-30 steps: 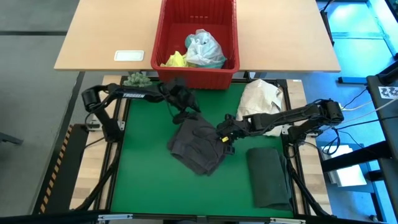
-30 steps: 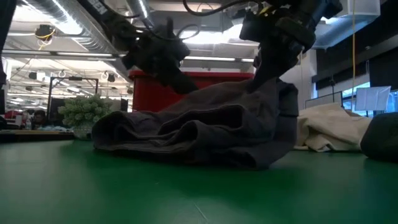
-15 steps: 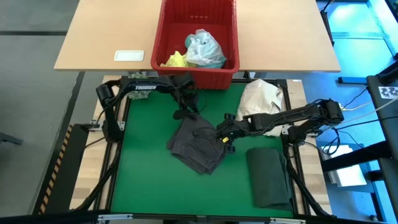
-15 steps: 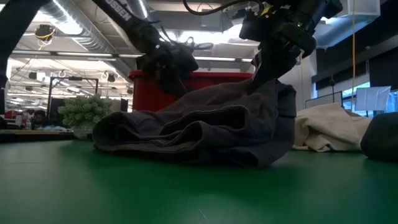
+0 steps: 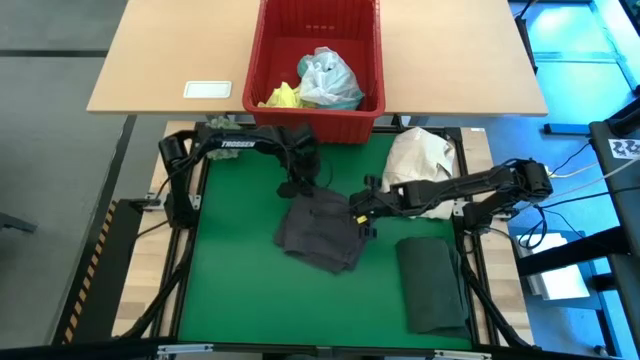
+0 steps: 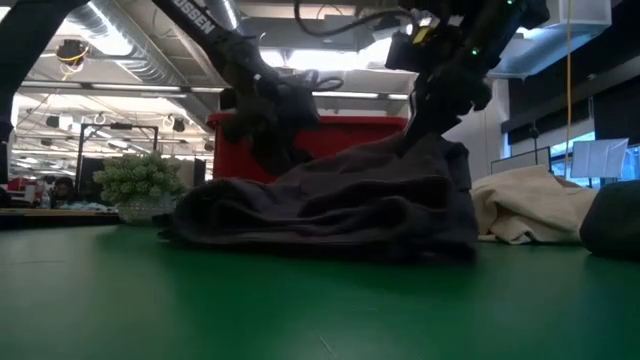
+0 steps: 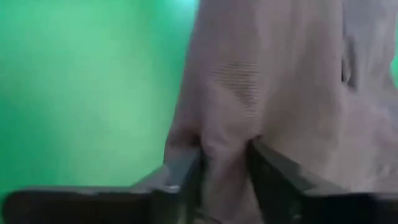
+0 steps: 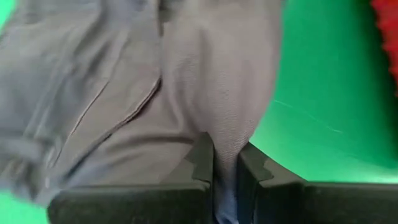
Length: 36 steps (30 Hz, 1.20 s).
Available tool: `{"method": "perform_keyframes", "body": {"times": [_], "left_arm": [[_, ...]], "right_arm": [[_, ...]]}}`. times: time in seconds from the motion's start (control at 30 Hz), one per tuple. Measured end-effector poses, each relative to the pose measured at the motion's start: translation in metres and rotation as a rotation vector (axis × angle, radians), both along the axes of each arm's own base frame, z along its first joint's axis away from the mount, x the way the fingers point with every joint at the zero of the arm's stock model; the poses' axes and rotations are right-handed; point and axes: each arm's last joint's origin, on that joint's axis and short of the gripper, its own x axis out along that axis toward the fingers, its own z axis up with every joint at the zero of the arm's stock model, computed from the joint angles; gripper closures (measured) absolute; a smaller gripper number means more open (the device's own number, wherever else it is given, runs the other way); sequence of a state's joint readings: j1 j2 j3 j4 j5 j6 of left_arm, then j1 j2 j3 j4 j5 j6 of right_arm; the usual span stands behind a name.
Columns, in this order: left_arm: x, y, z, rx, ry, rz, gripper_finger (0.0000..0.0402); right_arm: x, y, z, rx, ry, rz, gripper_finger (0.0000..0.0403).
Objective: Fold Laundry from Bin
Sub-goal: Fold the gray short
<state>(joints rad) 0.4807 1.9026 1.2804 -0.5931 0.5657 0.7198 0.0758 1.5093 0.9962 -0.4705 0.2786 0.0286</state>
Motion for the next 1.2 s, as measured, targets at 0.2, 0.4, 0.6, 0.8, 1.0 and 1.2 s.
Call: {"method": "perform_keyframes", "body": {"times": [0.2,0.4,0.6,0.8,1.0,1.2], "left_arm": [[0.001,-0.013,0.005,0.151,0.103,0.029,0.0393],[-0.007,-0.036,0.047,0.309,0.084,0.086,0.0398],[-0.016,-0.085,0.093,0.422,-0.005,0.084,0.0399],[-0.016,-0.145,0.091,0.57,0.023,0.039,0.04],[-0.021,-0.193,0.071,0.704,-0.007,0.057,0.0401],[-0.03,-0.225,0.059,0.726,-0.035,0.076,0.0401]], "right_arm": [[-0.001,-0.009,0.0,-0.095,0.002,-0.077,0.038],[-0.003,-0.009,0.0,-0.117,0.024,-0.081,0.038],[-0.005,0.001,0.001,-0.227,0.025,-0.106,0.038],[-0.008,0.031,0.005,-0.314,-0.018,-0.08,0.038],[-0.012,0.059,0.001,-0.436,-0.067,-0.104,0.0381],[-0.008,0.078,-0.018,-0.427,-0.03,-0.025,0.0381]]}}
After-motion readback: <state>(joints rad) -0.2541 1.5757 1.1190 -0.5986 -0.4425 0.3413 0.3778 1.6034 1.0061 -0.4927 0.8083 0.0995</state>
